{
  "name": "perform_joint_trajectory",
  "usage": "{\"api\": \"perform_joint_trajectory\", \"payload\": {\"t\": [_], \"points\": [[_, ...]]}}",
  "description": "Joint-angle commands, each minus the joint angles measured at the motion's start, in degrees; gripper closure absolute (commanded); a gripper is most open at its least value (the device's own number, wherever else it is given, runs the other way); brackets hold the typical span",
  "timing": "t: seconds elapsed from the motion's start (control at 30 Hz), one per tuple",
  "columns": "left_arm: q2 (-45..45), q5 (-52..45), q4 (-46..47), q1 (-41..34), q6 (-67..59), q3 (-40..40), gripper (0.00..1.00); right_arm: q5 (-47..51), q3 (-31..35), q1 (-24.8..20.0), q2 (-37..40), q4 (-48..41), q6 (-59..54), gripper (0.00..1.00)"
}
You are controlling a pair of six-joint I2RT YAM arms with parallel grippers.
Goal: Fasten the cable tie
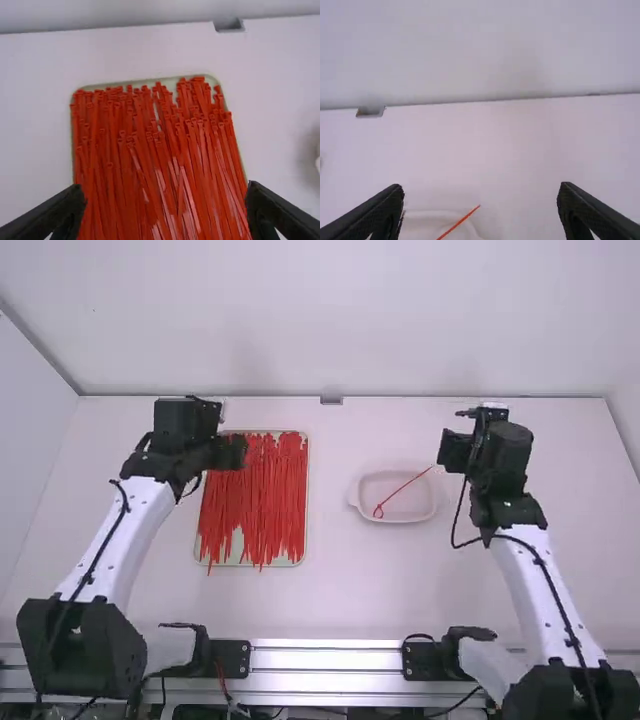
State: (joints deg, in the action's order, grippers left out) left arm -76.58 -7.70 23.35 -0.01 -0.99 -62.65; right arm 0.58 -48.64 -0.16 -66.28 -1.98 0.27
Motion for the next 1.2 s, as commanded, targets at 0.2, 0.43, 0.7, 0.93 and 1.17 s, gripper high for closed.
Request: {"api": "perform_joint_trajectory", "payload": {"t": [0.2,0.43,0.7,0.93,1.17], "points": [[9.8,7.7,-7.7,0.0,1.0,8.8,0.33,-0.6,9.3,0.2,9.8,2.0,-0.3,0.35],[18.2,7.7,-16.1,0.0,1.0,17.2,0.47,-0.6,17.9,0.2,18.4,2.0,-0.3,0.5],[28.7,7.7,-23.4,0.0,1.0,27.7,0.66,-0.6,28.5,0.2,29.0,2.0,-0.3,0.68],[37.7,7.7,-23.4,0.0,1.0,36.7,0.81,-0.6,37.1,0.2,37.6,2.0,-0.3,0.83],[46.0,7.7,-23.4,0.0,1.0,45.0,0.96,-0.6,44.5,0.2,45.0,2.0,-0.3,0.96]]}}
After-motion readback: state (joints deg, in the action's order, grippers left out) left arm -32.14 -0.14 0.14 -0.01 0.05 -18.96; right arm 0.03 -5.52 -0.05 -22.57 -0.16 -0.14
